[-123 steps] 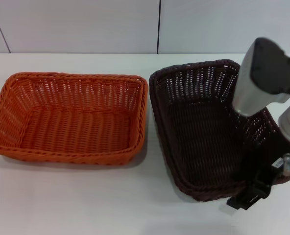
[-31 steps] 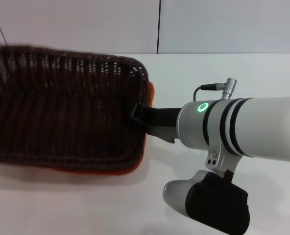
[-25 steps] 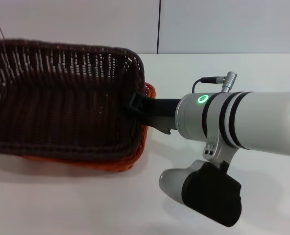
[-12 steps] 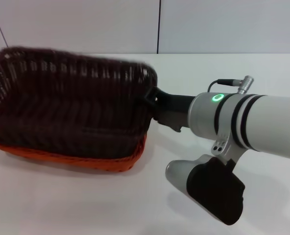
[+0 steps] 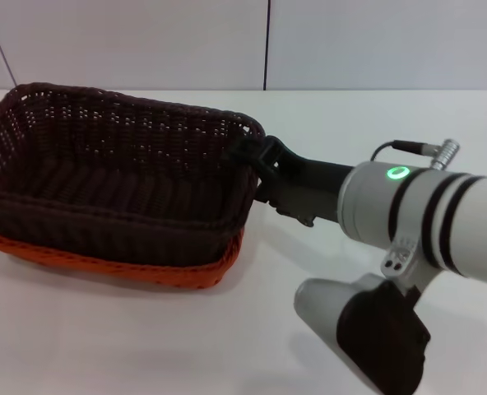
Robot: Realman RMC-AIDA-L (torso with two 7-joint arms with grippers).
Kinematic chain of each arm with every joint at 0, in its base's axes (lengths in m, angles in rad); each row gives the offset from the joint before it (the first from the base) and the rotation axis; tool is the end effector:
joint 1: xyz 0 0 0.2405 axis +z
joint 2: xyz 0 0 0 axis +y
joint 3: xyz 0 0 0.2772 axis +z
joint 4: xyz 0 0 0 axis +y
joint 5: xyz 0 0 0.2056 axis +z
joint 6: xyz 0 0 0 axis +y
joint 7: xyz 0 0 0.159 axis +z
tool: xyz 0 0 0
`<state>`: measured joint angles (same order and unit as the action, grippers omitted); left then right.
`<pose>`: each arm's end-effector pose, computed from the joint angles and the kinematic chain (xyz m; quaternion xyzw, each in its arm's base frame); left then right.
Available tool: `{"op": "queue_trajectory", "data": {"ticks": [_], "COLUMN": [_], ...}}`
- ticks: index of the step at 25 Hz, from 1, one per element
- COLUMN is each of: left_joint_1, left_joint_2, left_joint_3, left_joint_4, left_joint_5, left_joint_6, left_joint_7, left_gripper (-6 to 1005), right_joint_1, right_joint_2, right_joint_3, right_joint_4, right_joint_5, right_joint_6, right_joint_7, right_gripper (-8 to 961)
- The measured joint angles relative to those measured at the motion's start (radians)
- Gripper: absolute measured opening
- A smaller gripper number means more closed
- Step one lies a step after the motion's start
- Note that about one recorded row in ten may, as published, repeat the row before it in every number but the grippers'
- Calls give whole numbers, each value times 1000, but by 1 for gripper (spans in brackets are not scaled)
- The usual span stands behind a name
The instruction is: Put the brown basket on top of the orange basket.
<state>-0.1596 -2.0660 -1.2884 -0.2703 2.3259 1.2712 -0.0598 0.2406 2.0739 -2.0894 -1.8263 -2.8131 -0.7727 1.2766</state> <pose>-0.4255 0.2629 0.0587 -0.4907 -0.2798 -0.2655 0.7813 0.0960 0.3054 -0.0762 -0.7317 -0.5895 -0.1922 0.2832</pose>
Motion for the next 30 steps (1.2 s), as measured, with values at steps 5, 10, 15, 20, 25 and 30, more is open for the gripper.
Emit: {"op": "queue_trajectory", "data": {"ticks": [5, 10, 15, 20, 25, 30], "left_joint_1": [-5, -9, -21, -26, -22, -20], "left_joint_2": [0, 0, 2, 3, 3, 3], "left_joint_3": [-1, -2, 0, -6, -8, -9], "left_joint_4": [1, 2, 14, 16, 12, 9], "left_joint_5": [0, 0, 0, -3, -6, -8], "left_joint_6": [-23, -32, -49, -49, -38, -38], "left_joint_7": [3, 8, 12, 18, 24, 17], "left_gripper": [757, 757, 757, 757, 757, 757], "right_joint_1": [-89, -157, -196, -244, -249, -239], "right_joint_2": [7, 14, 13, 16, 11, 6], "right_joint_3": [-21, -21, 9, 81, 171, 212], "right_joint_4": [-63, -86, -73, -24, 134, 376], "right_joint_5": [-16, -16, -19, -17, 44, 341], "right_joint_6": [14, 86, 119, 353, 739, 1140], "right_joint_7": [3, 125, 259, 411, 726, 821], "right_gripper": [649, 649, 649, 649, 649, 649]}}
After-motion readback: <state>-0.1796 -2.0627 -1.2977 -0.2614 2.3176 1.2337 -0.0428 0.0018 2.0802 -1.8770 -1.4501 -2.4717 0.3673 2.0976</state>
